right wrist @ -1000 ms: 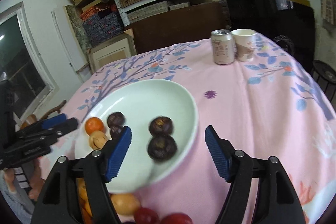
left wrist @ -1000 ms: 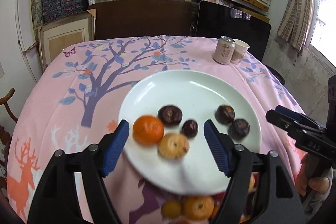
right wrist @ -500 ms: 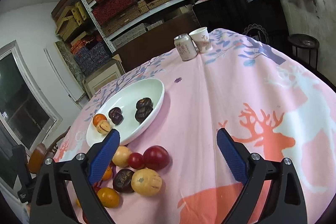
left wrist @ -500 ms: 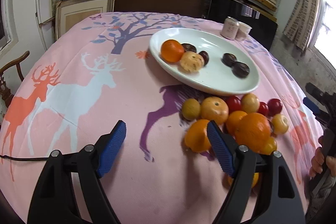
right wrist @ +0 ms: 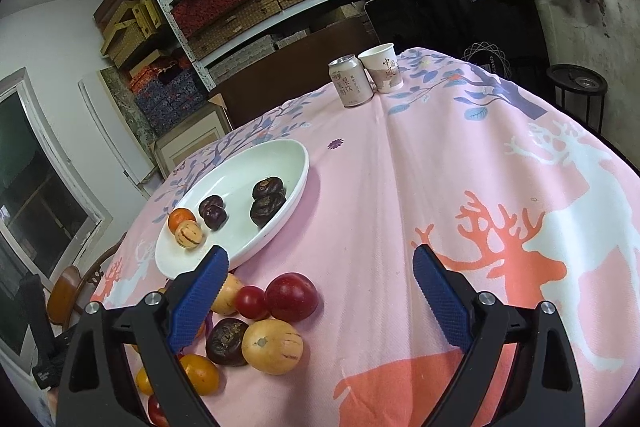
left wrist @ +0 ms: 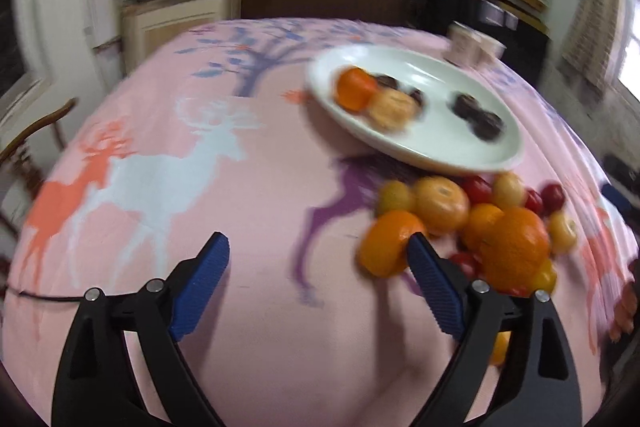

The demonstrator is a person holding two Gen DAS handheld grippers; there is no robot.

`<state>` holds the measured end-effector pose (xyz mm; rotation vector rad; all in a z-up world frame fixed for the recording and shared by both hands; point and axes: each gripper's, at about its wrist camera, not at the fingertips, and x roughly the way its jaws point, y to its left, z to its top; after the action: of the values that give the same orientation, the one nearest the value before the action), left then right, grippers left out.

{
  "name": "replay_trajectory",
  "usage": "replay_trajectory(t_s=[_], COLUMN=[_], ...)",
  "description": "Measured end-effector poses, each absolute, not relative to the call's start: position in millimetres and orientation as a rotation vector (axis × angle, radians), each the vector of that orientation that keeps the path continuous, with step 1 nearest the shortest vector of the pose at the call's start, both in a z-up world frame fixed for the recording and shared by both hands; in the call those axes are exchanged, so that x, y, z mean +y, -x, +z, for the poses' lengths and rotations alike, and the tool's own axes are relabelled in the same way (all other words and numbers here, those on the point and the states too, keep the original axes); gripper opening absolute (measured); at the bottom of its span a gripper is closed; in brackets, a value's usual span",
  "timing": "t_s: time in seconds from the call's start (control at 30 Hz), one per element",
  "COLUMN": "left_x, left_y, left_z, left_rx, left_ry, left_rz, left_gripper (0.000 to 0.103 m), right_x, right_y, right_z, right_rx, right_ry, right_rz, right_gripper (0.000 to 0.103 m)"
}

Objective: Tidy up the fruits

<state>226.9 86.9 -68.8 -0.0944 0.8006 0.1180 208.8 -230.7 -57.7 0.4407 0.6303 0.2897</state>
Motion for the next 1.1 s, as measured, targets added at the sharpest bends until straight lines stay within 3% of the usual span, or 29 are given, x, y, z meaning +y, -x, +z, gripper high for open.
replay_trajectory(t_s=[0.17, 0.4, 0.43, 0.57, 0.67, 0.83, 1.1], left_x=[118, 75, 71, 68, 66, 66, 71], left_y=[-220, -234, -236, -247, -250, -253, -266], left_z=[-64, -69, -70, -76, -78, -81, -85], left_rx=[0.769, 0.791, 0.796, 0.834, 0.844, 0.855, 0.882], left_ry=[0.244, 0.013, -0.003, 0.012, 0.024, 0.041, 0.079], left_rz=[0.135, 0.105, 0.094, 0.018, -0.017, -0.055, -0.056], left_gripper=[0.087, 0.087, 0.086, 0.061, 0.051, 0.043, 0.043], right_x=[-232, -232, -232, -232, -233, -234, -222], right_y=[-211, -211, -212, -215, -216, -217, -214], right_z=[-60, -60, -60, -61, -64, -66, -67], right_rx=[0.641, 0.648, 0.651, 0.661, 0.674, 0.685, 0.702], right_ry=[-0.453, -0.454, -0.454, -0.454, -0.461, -0.472, -0.406], right_rz=[0.299, 0.299, 0.297, 0.290, 0.285, 0.286, 0.309], right_gripper=[0.094, 0.094, 0.094, 0.094, 0.094, 0.094, 0.094])
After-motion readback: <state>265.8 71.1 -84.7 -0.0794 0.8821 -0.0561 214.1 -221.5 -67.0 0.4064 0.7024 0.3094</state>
